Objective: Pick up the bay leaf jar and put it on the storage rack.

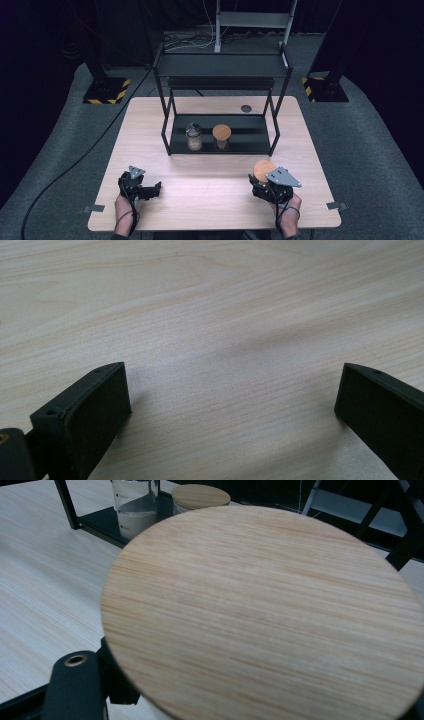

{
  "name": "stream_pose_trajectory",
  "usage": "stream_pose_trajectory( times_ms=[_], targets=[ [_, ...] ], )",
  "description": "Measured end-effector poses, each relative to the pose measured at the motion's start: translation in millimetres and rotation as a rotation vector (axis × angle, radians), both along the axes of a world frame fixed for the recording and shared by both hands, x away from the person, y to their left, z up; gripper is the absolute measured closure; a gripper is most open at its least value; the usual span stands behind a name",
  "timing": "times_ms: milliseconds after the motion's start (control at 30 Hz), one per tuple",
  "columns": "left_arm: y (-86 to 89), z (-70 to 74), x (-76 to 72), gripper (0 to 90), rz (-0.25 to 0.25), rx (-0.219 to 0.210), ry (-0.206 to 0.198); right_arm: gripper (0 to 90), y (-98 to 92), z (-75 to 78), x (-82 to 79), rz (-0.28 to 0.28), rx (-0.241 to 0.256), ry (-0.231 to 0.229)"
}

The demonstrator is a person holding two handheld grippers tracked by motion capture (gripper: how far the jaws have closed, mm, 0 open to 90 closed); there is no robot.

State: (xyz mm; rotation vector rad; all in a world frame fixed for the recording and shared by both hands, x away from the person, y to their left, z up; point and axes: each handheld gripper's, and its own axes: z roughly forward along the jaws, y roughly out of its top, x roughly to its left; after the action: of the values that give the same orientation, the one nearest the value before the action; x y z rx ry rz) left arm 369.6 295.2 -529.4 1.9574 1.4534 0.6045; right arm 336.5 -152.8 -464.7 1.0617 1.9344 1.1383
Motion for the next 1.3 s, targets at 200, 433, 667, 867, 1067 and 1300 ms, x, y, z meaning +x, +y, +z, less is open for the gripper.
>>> stream_pose_trajectory(
  times_ms=[200, 433, 667, 867, 1067, 1300],
  targets=[
    [-0.1, 0.0, 0.0, 0.8, 0.001, -0.001, 0.000, 24.4, -1.1, 1.3, 3.7, 0.000, -0.001, -0.002],
    [0.0, 0.0, 0.0, 0.8, 0.001, -0.001, 0.000, 24.4, -2.2, 1.1, 9.0, 0.000, -0.003, 0.000],
    [0.0, -0.1, 0.0, 0.8, 0.000, -0.001, 0.000, 24.4, -0.1, 2.3, 15.4, 0.001, -0.006, 0.000],
    [0.0, -0.1, 0.0, 0.8, 0.000, -0.001, 0.000, 24.5, 2.5, 5.5, 20.8, 0.007, -0.013, -0.007],
    [0.0, -0.1, 0.0, 0.8, 0.000, -0.001, -0.001, 24.5, 2.8, 6.2, 26.3, 0.006, -0.013, -0.005],
    [0.0, 0.0, 0.0, 0.8, 0.000, 0.000, -0.001, 24.5, 2.3, 7.6, 31.9, 0.008, -0.018, -0.009]
  ],
)
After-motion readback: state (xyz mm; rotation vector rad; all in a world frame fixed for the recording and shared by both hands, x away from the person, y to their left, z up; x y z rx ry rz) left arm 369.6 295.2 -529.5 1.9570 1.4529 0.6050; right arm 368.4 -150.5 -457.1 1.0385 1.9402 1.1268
